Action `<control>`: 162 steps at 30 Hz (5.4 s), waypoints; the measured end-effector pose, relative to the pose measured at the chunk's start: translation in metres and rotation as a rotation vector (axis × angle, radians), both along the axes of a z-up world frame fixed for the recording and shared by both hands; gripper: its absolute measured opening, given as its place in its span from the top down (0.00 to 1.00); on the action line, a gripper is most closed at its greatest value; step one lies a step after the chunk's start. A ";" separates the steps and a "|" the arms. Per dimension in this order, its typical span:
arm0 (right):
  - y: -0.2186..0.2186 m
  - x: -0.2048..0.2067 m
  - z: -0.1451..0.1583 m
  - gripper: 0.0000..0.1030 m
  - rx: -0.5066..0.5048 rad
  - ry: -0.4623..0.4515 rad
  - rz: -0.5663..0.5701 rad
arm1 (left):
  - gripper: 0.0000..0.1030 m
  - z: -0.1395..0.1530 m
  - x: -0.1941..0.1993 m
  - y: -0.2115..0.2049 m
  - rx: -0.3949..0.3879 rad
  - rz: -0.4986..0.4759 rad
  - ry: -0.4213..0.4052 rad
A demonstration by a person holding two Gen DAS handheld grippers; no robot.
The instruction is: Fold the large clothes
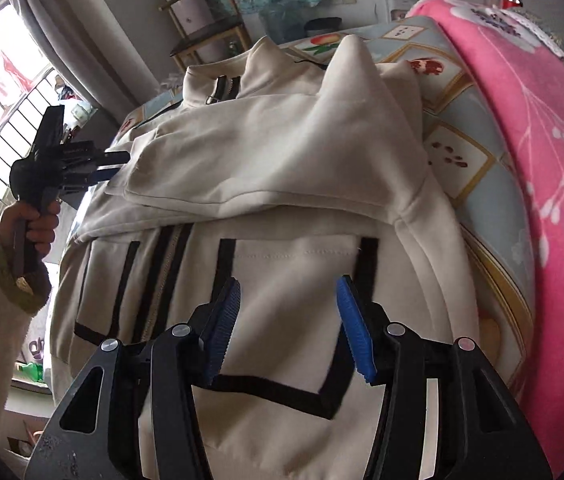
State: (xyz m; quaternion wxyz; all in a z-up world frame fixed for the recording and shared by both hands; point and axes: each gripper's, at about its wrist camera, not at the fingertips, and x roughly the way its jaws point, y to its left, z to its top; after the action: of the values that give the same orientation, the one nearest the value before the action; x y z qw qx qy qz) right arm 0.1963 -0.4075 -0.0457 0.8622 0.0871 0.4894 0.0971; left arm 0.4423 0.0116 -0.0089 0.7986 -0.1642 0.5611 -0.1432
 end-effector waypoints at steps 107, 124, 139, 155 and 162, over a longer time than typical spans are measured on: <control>-0.048 -0.173 -0.035 0.26 0.043 -0.086 -0.297 | 0.55 -0.010 -0.349 0.072 0.058 -0.069 -0.287; -0.027 -0.178 -0.026 0.92 -0.023 -0.087 -0.292 | 0.95 -0.002 -0.357 0.064 0.214 -0.075 -0.312; -0.013 -0.267 -0.008 0.91 0.066 -0.020 -0.261 | 0.95 0.024 -0.416 0.112 0.345 -0.149 -0.294; -0.010 -0.155 0.077 0.24 -0.040 -0.133 -0.133 | 0.32 0.098 -0.312 0.116 0.282 -0.117 -0.393; 0.033 0.003 0.111 0.16 -0.048 -0.211 0.019 | 0.18 0.143 -0.152 0.042 0.201 -0.130 -0.463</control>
State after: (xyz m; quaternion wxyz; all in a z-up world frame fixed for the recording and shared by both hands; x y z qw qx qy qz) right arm 0.1996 -0.3746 0.0654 0.9099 0.0509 0.3989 0.1019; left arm 0.2906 0.0536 0.1340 0.9072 -0.0104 0.3840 -0.1716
